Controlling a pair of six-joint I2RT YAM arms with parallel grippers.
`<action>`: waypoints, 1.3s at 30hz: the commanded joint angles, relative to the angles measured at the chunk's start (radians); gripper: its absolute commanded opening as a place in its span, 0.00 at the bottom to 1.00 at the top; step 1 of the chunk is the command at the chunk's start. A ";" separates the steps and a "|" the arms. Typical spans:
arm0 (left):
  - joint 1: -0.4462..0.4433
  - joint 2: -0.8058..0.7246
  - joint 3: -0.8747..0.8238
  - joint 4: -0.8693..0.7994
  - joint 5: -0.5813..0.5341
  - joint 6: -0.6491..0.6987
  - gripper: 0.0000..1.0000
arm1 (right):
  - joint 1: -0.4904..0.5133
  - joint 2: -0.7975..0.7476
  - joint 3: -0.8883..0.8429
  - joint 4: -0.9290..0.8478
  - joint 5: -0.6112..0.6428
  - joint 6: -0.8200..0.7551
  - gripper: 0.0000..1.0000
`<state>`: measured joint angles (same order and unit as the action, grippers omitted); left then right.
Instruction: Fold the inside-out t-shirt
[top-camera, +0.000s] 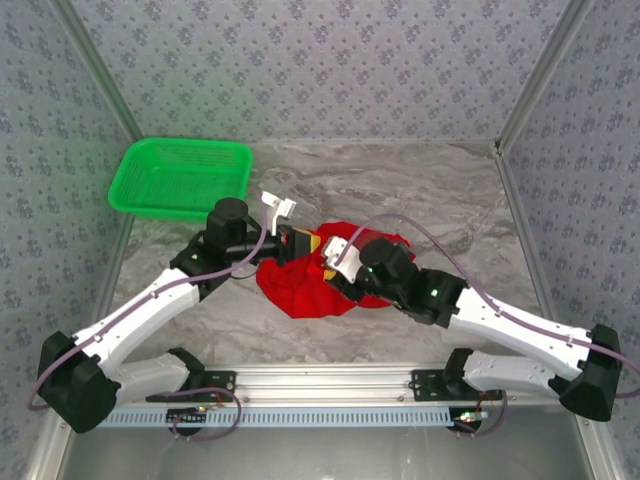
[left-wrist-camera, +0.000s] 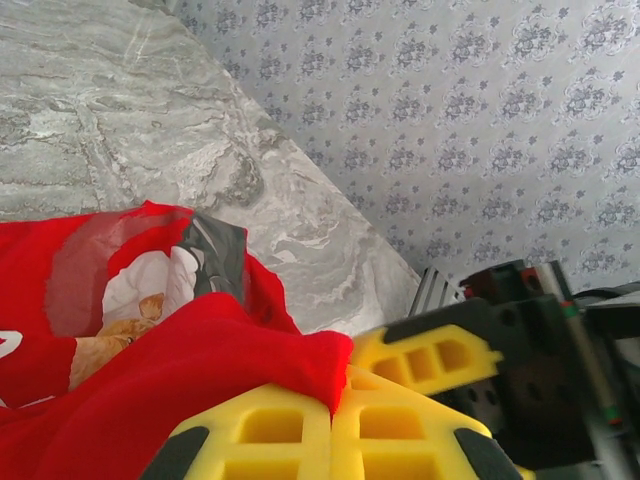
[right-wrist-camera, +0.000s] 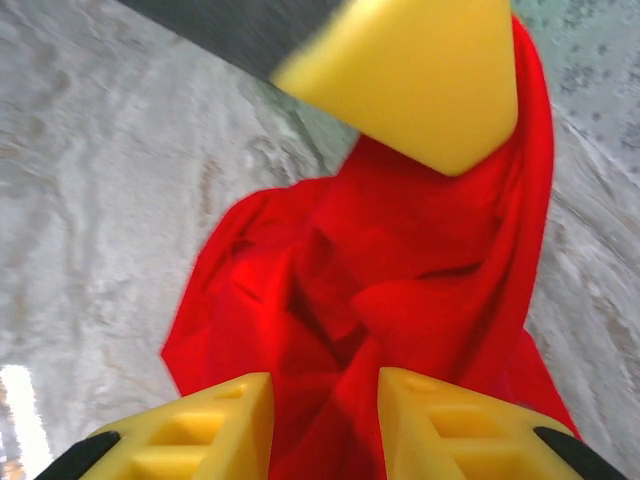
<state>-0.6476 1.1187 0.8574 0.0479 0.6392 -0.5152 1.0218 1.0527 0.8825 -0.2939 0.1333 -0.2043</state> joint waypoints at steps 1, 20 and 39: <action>0.005 -0.009 0.037 0.001 0.023 -0.008 0.00 | 0.004 0.019 0.041 0.031 0.094 -0.033 0.36; 0.006 -0.015 0.023 0.004 0.044 -0.005 0.00 | -0.140 0.033 0.029 0.162 -0.076 0.064 0.31; 0.025 -0.007 0.038 -0.119 -0.195 0.084 0.00 | -0.423 -0.062 0.036 0.057 -0.661 0.335 0.00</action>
<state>-0.6338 1.1088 0.8581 -0.0196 0.5362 -0.4801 0.6285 1.0008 0.8909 -0.2039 -0.3473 0.0475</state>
